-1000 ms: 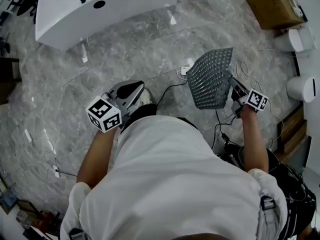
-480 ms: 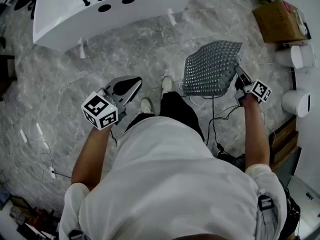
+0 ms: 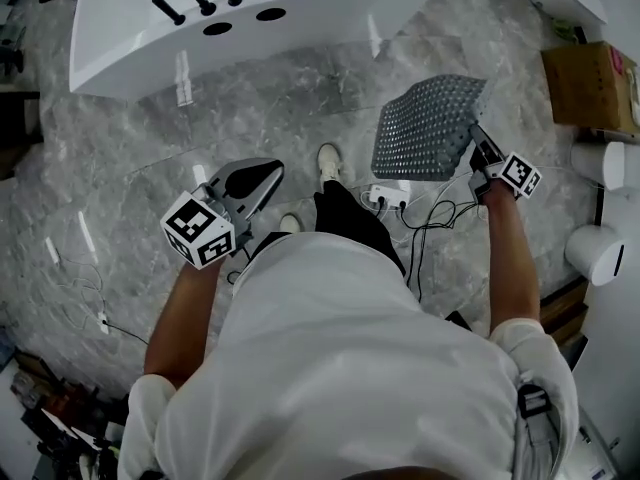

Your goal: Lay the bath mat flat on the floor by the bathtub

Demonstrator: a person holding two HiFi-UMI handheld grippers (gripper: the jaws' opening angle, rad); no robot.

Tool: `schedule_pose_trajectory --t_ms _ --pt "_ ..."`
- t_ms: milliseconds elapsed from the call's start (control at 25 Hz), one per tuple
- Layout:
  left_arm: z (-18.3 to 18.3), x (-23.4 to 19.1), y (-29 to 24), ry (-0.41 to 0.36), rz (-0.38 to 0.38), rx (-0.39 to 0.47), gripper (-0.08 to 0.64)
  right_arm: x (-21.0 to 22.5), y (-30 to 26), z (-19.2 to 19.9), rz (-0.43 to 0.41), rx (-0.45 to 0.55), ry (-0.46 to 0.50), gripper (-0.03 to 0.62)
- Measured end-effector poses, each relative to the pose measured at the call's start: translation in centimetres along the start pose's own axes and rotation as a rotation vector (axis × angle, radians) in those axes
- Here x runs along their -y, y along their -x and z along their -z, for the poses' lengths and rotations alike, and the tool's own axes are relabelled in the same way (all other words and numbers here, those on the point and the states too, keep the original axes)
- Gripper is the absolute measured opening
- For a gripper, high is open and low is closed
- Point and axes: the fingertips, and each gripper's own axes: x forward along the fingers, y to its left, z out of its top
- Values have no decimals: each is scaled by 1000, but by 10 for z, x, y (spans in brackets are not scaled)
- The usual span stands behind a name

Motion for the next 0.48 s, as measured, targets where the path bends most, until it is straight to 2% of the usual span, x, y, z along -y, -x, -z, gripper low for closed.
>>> schedule_pose_trajectory --t_ms 240,480 --pt "-41 -39 -65 24 -29 -1 19 53 -86 -69 3 -62 61 43" --pt "-41 -74 -91 90 -55 -24 19 88 -175 -111 37 -108 162 42"
